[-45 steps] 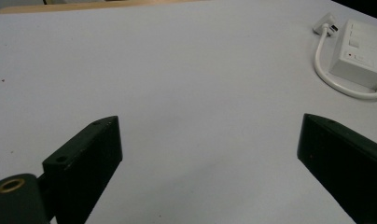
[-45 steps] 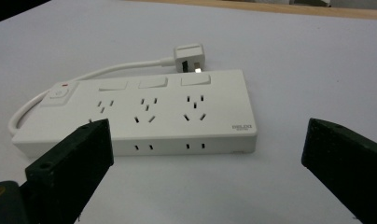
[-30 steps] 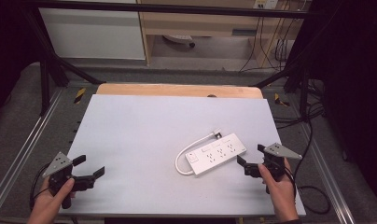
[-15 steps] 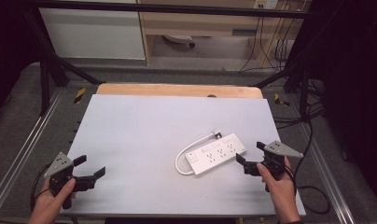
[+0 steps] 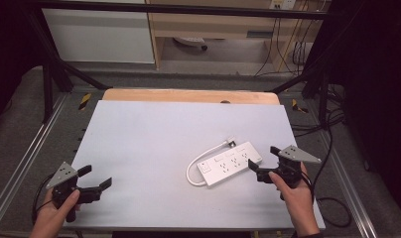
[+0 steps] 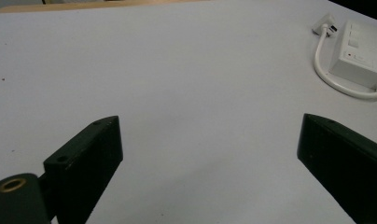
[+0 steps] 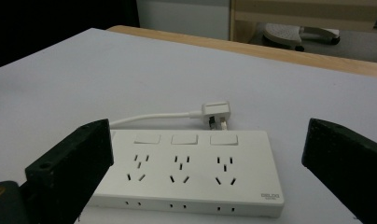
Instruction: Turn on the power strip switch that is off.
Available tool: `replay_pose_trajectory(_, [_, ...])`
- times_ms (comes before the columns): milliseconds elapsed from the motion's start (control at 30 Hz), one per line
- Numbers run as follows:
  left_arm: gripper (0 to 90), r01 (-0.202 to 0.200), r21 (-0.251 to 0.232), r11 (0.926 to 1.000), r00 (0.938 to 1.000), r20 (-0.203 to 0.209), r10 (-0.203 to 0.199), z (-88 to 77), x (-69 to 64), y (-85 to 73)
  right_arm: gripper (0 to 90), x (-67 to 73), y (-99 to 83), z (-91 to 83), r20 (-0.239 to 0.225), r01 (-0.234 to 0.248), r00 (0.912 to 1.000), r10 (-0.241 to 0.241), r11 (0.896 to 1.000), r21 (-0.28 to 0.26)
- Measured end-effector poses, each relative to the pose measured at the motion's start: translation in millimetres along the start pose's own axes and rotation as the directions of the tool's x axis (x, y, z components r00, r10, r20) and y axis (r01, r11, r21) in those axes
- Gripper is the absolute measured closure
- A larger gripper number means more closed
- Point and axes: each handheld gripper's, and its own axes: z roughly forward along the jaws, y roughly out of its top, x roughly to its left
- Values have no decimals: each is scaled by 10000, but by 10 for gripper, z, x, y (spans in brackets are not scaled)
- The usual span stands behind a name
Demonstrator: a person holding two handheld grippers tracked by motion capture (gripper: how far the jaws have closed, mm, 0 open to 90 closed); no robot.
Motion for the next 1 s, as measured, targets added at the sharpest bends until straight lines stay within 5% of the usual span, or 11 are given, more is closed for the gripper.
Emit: replay_pose_trajectory(1000, [70, -70, 80, 9999, 10000, 14, 70, -2, 6, -8, 128, 108, 168, 126, -158, -103, 9998, 92, 9976, -680])
